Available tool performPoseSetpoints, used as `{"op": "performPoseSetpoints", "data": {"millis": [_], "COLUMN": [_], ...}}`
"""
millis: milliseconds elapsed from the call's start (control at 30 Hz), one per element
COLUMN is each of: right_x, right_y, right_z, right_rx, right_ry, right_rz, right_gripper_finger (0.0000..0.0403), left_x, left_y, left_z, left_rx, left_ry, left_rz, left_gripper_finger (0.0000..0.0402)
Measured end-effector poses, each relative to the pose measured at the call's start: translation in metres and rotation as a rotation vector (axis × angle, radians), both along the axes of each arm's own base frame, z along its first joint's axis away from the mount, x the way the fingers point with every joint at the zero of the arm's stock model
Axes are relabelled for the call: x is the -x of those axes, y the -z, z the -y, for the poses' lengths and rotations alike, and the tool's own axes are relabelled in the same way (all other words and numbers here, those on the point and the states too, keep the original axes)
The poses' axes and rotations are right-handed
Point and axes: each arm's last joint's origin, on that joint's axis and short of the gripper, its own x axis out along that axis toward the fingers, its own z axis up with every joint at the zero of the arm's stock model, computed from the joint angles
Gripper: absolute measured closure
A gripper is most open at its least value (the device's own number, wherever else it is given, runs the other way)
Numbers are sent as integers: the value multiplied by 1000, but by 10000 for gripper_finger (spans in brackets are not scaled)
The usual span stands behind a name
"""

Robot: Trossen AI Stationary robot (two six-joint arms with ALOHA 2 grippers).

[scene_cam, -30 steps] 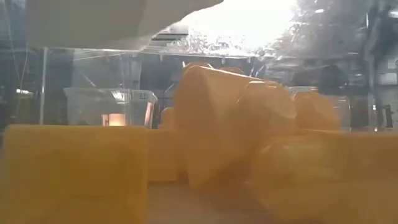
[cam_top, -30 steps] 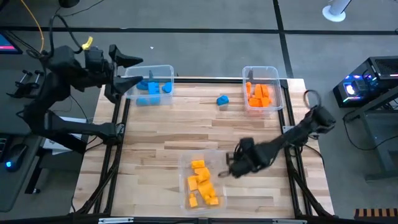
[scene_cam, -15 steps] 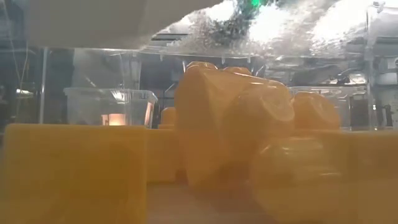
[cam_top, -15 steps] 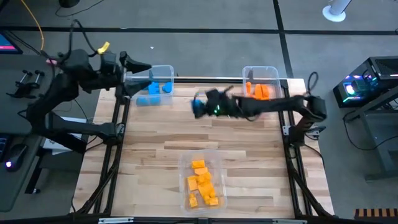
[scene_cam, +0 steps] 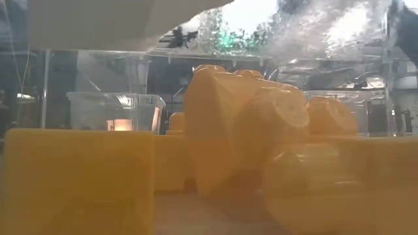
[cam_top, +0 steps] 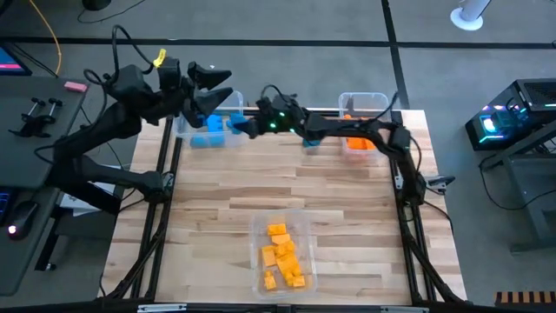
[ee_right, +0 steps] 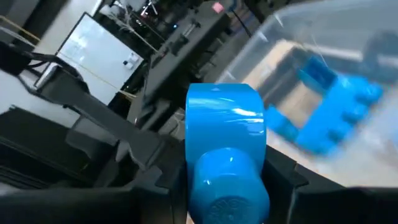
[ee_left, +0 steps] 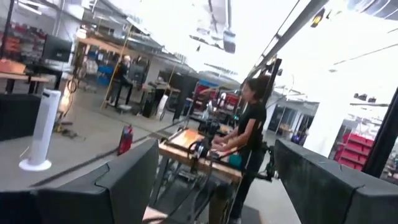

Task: Sort blocks
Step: Put the blue game piece into the top left transparent bin

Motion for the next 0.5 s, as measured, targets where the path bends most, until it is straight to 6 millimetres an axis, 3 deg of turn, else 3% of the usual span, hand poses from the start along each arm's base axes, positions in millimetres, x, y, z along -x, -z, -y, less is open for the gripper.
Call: {"op": "performPoseSetpoints", "data": {"millis": [300,367,500], "right_x": [-49,-56,-61], "right_y": [4,1,-12], "right_z": [43,48,55], "right_rx": [58,54,52], "right_ry": [154,145,30], "right_rz": [-147,-132,-84], "right_gripper_finger": [273,232,106], "left_x": [-5,-3,2], "left_y": [0,0,-3], "left_z": [-1,-1,1], "left_rx": [-3,-3,-13], "left_ry": [1,2,13], "left_rz": [13,14,28], "left_gripper_finger": [94,94,94]}}
